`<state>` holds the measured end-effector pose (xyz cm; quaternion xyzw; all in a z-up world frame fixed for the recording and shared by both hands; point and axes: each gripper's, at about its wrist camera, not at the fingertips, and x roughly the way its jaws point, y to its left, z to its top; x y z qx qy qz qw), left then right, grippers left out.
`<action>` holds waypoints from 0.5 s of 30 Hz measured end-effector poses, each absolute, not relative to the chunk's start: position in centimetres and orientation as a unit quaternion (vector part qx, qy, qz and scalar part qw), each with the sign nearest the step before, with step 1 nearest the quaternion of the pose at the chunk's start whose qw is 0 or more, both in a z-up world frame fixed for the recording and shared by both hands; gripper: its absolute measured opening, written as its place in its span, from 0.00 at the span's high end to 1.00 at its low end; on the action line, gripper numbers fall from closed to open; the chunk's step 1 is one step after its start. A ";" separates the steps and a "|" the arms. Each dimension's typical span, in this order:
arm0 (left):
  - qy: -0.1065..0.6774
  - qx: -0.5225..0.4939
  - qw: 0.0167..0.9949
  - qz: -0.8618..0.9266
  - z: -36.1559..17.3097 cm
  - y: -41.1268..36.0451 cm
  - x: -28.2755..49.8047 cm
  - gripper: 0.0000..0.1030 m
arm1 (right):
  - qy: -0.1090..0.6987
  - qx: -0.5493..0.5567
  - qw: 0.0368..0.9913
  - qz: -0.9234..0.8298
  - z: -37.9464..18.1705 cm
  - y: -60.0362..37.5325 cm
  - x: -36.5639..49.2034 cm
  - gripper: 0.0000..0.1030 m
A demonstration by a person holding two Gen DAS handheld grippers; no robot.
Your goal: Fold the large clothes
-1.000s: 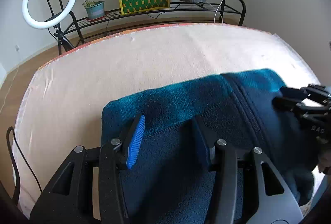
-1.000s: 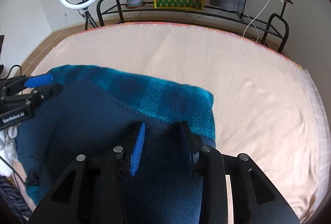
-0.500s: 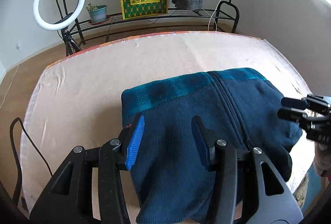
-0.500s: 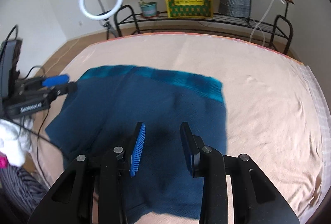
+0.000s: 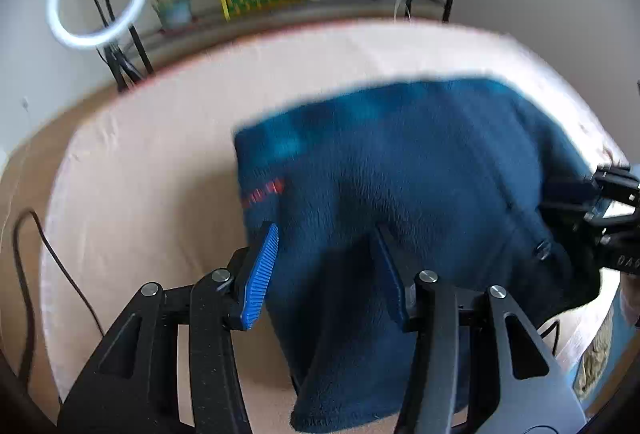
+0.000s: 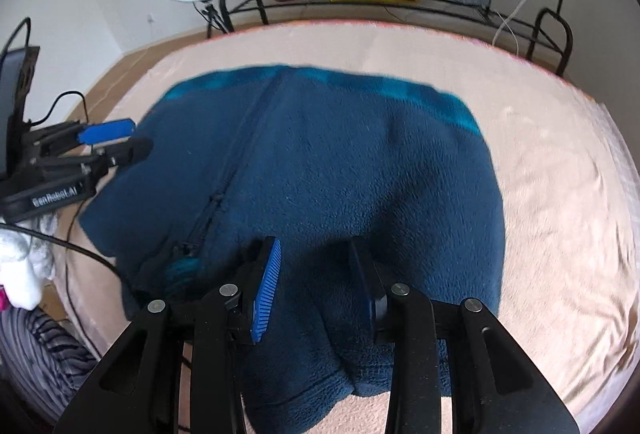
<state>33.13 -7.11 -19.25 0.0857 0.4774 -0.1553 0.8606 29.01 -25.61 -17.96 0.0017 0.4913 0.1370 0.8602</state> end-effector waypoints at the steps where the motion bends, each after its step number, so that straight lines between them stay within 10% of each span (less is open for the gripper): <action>1: 0.490 0.078 0.853 -0.161 -20.2 -7.0 33.4 0.51 | 0.493 -0.001 0.860 0.135 -18.4 -25.6 29.0 0.68; 15: 0.513 -0.040 0.830 -0.215 -19.4 -0.3 31.8 0.42 | 0.540 0.068 0.833 0.099 -16.4 -26.7 25.8 0.63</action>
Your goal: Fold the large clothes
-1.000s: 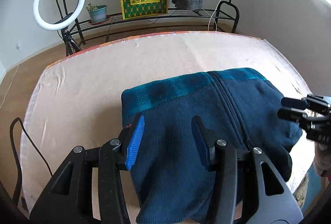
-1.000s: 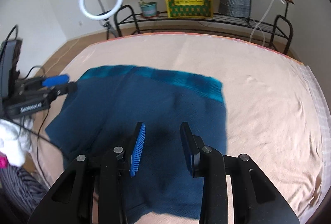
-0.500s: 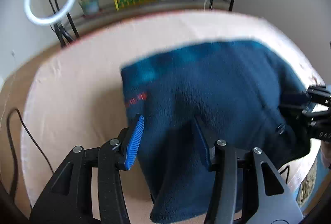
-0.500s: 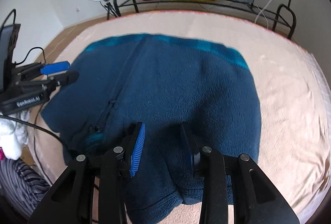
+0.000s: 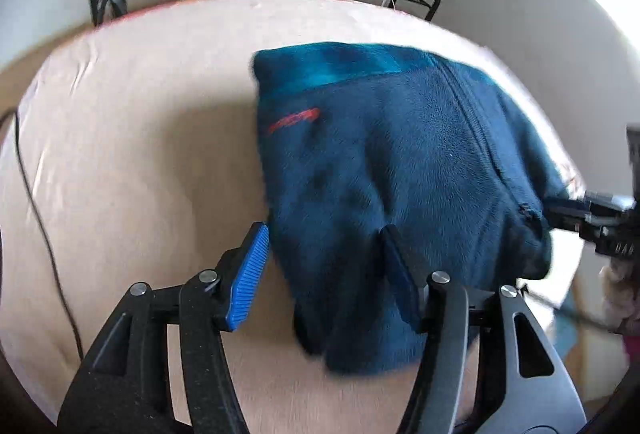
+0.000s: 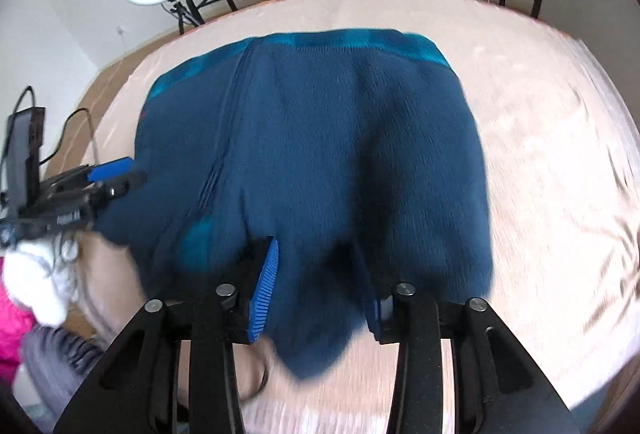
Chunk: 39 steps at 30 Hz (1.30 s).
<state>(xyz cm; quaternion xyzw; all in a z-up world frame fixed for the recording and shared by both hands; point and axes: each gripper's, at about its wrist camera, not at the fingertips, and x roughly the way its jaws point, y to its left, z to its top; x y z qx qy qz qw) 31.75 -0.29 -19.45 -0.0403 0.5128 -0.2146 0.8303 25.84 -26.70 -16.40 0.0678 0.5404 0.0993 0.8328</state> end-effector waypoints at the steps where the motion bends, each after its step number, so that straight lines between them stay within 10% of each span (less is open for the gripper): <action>1: 0.512 -0.053 0.829 -0.218 -19.0 0.6 31.5 0.42 | 0.539 0.063 0.833 0.103 -15.7 -26.8 25.0 0.63; 11: 0.550 -0.241 0.769 -0.217 -19.0 6.5 34.5 0.29 | 0.444 0.133 0.882 0.086 -11.1 -33.4 23.6 0.31; 39: 0.579 -0.276 0.734 -0.226 -24.2 2.4 38.2 0.29 | 0.485 0.364 0.752 0.257 -24.0 -37.9 32.5 0.28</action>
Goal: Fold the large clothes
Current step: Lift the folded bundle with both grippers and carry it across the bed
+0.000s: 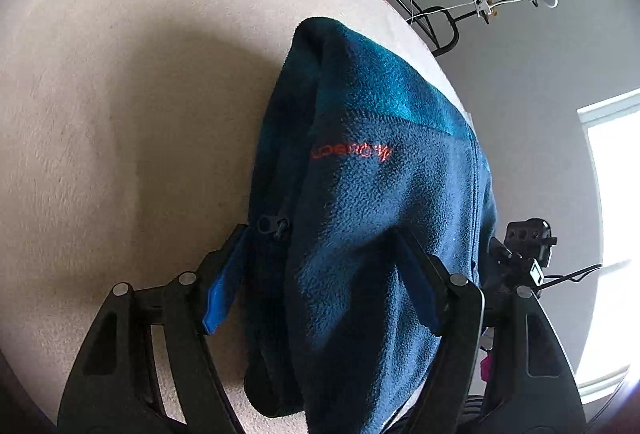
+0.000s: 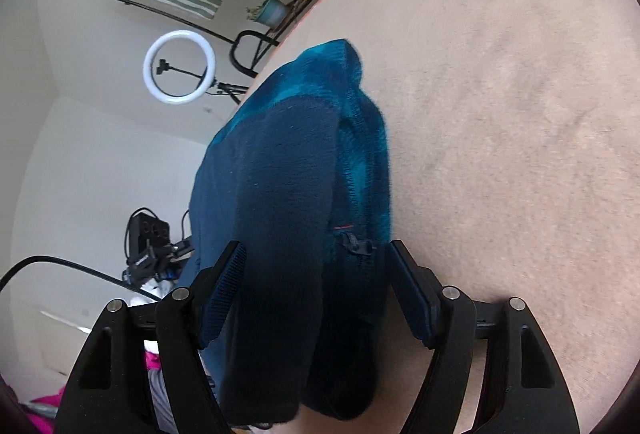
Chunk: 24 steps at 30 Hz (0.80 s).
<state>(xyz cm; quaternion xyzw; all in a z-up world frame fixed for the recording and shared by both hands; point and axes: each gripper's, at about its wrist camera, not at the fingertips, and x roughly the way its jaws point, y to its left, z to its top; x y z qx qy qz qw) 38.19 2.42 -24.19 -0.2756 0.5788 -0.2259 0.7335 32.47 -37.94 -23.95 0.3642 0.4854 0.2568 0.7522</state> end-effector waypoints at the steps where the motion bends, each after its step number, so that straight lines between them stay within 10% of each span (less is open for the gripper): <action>1: 0.578 -0.272 0.736 -0.224 -24.1 2.3 38.2 0.31 | 0.487 0.361 0.752 0.260 -24.0 -37.5 33.0 0.28; 17: 0.547 -0.168 0.795 -0.201 -21.6 -0.4 36.2 0.59 | 0.502 0.275 0.788 0.226 -22.4 -34.8 33.1 0.62; 22: 0.564 -0.191 0.783 -0.182 -22.8 -0.1 37.1 0.25 | 0.503 0.288 0.790 0.201 -23.1 -35.0 33.2 0.42; 24: 0.555 -0.208 0.784 -0.186 -23.2 0.1 37.2 0.26 | 0.498 0.305 0.787 0.199 -23.4 -35.0 33.3 0.43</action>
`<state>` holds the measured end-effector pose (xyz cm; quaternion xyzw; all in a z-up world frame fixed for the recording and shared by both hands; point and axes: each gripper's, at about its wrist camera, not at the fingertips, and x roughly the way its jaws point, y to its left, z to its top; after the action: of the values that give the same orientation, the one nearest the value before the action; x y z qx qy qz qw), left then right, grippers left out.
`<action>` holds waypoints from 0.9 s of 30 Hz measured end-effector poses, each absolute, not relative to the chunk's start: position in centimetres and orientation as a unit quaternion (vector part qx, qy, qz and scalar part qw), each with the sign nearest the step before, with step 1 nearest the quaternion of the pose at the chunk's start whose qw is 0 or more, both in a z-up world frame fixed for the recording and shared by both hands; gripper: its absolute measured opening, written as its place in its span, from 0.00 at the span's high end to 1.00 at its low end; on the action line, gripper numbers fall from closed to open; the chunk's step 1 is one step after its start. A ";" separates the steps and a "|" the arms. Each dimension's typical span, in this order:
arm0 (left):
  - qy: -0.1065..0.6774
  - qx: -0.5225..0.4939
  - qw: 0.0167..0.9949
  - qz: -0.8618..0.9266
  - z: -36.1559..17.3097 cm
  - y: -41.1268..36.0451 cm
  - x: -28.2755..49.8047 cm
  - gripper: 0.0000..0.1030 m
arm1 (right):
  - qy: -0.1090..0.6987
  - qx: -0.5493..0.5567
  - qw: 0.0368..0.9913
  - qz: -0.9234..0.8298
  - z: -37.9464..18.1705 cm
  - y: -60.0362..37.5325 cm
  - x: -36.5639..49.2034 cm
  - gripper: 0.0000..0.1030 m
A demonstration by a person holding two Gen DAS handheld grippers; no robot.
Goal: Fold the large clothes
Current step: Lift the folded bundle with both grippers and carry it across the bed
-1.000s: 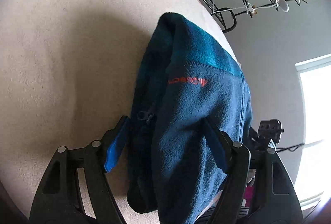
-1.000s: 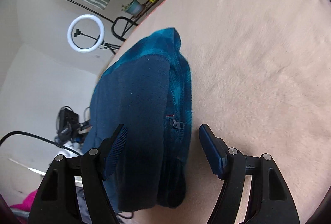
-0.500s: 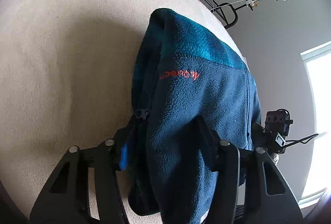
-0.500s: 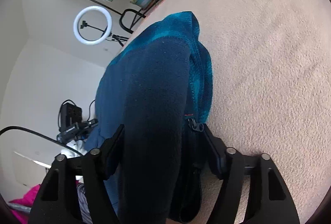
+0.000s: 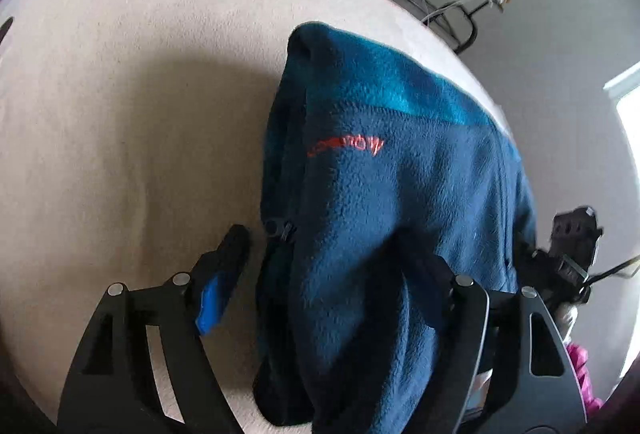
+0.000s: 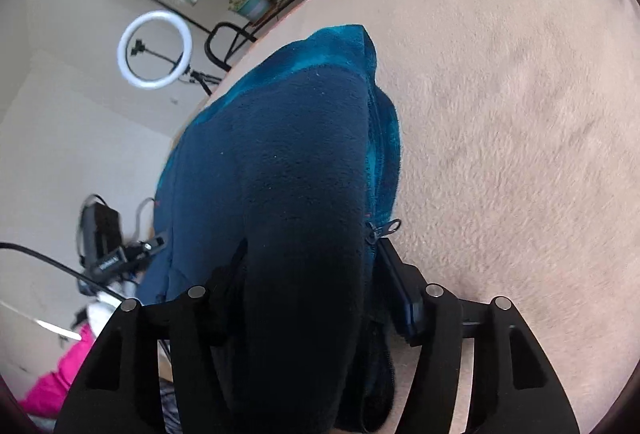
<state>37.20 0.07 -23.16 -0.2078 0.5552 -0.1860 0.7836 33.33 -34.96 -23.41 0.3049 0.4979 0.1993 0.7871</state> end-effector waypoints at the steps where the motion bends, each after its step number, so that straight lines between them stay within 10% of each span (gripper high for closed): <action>1: 0.555 -0.201 0.784 -0.194 -23.0 -0.3 37.2 0.43 | 0.497 0.302 0.789 0.197 -23.4 -34.9 33.2 0.45; 7: 0.521 -0.091 0.830 -0.177 -18.9 -3.4 35.1 0.70 | 0.495 0.217 0.824 0.171 -20.0 -32.8 32.4 0.68; 27: 0.392 -0.008 0.879 -0.270 -7.2 -16.9 31.8 0.73 | 0.400 0.079 0.909 0.084 -7.4 -39.4 27.9 0.72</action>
<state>31.77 -16.89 -7.16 -0.0084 0.3924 -0.2698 0.8793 27.92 -39.37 -7.39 0.0792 0.4005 0.0837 0.9090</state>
